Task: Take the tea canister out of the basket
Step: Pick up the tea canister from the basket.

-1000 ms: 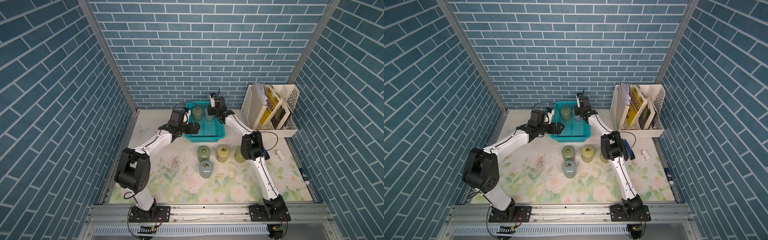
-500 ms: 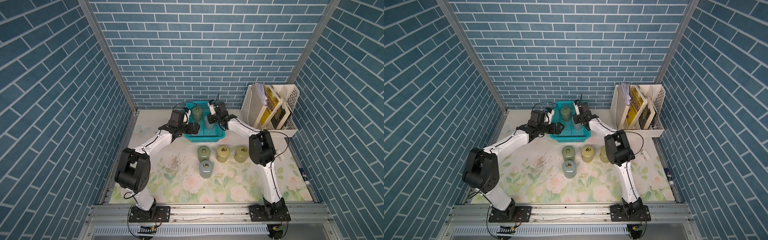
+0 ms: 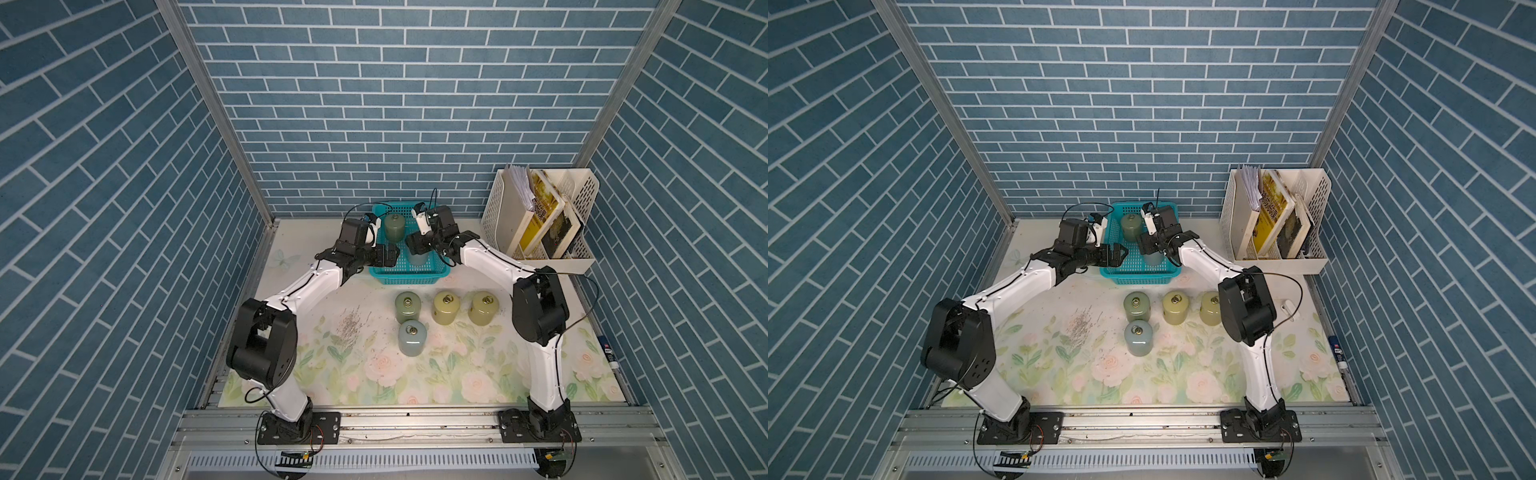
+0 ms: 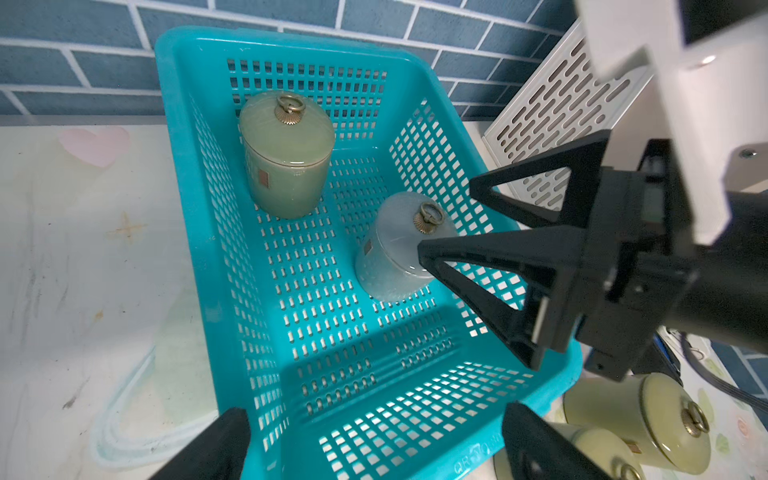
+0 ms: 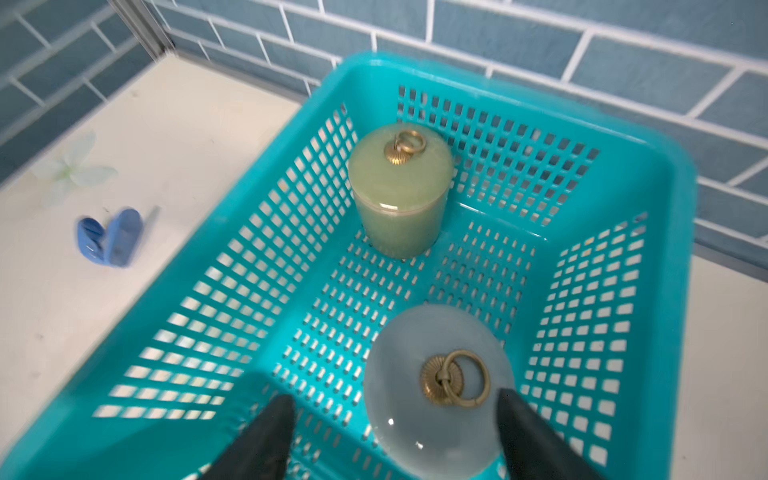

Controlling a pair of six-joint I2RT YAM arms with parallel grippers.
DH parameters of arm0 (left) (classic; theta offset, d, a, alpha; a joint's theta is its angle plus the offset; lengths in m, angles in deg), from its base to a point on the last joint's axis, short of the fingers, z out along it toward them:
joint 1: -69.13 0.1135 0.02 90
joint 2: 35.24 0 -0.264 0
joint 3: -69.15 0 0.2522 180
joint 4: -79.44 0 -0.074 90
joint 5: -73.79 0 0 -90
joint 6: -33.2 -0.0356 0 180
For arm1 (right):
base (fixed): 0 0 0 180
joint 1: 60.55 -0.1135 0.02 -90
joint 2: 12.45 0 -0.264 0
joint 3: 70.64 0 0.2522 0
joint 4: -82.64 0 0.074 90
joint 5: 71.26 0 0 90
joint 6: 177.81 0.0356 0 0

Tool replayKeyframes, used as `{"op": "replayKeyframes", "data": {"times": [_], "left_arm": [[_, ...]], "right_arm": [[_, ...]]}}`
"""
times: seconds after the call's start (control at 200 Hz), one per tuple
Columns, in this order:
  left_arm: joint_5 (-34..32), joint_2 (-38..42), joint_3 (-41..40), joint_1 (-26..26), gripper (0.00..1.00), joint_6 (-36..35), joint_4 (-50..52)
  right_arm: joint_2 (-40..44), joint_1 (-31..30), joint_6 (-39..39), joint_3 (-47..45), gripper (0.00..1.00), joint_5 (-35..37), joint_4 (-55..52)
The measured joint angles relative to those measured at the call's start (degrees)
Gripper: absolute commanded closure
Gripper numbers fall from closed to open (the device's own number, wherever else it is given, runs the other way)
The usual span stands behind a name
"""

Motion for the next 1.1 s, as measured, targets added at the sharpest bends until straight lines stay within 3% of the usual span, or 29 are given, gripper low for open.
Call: {"op": "replayKeyframes", "data": {"times": [0.605, 0.865, 1.1], "left_arm": [[2.8, 0.5, -3.0, 0.0, 0.00, -0.3, -0.6], [2.7, 1.3, -3.8, 0.0, 0.00, -0.5, -1.3], [2.7, 1.4, -3.8, 0.0, 0.00, -0.6, -1.5]], "right_arm": [[-13.4, 0.1, -0.5, 16.1, 0.00, 2.4, -13.2], [-16.4, 0.1, -0.4, 18.6, 0.00, 4.3, -14.6], [-17.8, 0.1, 0.0, 17.7, 0.09, 5.0, -14.3]]}}
